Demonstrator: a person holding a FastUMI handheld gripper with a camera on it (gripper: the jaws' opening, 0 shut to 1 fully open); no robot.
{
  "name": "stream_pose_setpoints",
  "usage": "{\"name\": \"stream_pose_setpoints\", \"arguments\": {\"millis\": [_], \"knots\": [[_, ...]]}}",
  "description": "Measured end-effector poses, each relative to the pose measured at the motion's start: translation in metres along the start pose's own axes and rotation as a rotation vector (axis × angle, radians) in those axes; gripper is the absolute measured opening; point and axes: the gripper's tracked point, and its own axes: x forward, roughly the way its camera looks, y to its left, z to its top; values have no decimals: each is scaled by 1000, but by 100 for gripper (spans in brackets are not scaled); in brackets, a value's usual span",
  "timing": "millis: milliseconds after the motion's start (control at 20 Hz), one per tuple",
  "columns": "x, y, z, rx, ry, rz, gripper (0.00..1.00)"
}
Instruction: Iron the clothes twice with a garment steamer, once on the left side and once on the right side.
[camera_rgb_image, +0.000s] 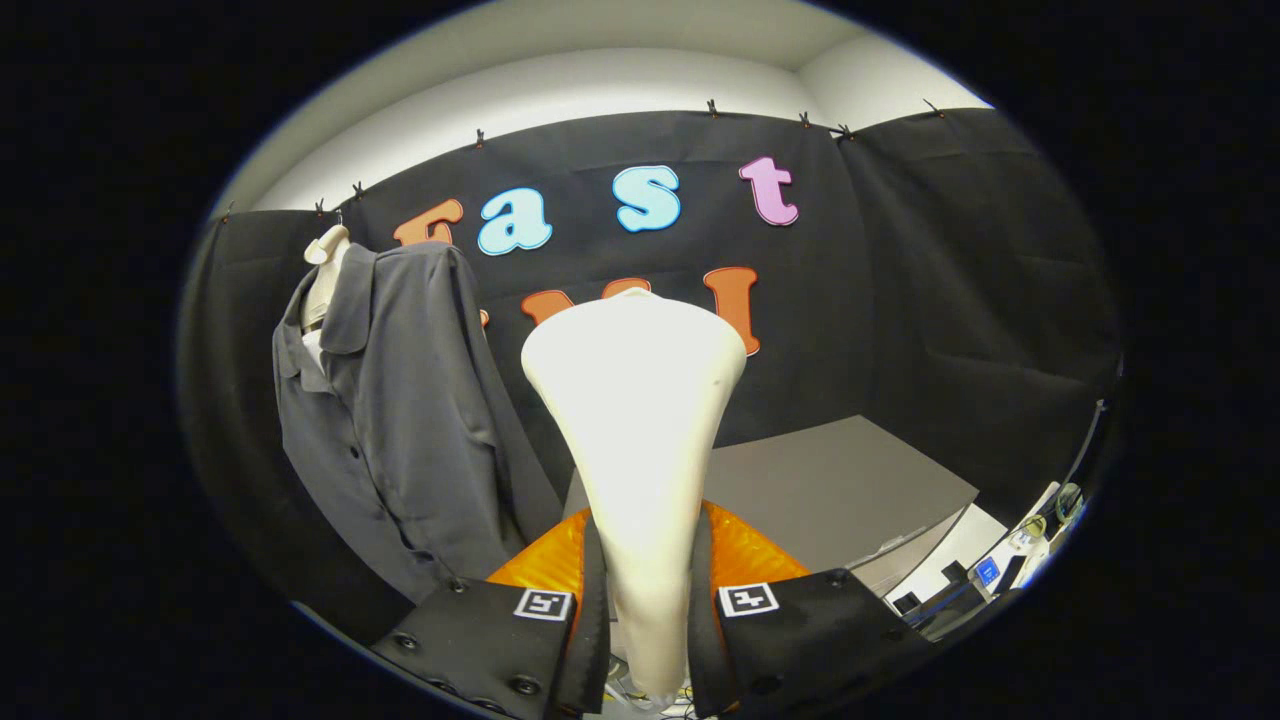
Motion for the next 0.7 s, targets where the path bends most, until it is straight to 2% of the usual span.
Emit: {"name": "stream_pose_setpoints", "arguments": {"millis": [250, 400, 700], "knots": [[-17, 59, 0, 2, -34, -11, 39], [-13, 117, -11, -8, -36, 2, 39], [-2, 170, -24, -3, -20, -7, 40]]}}
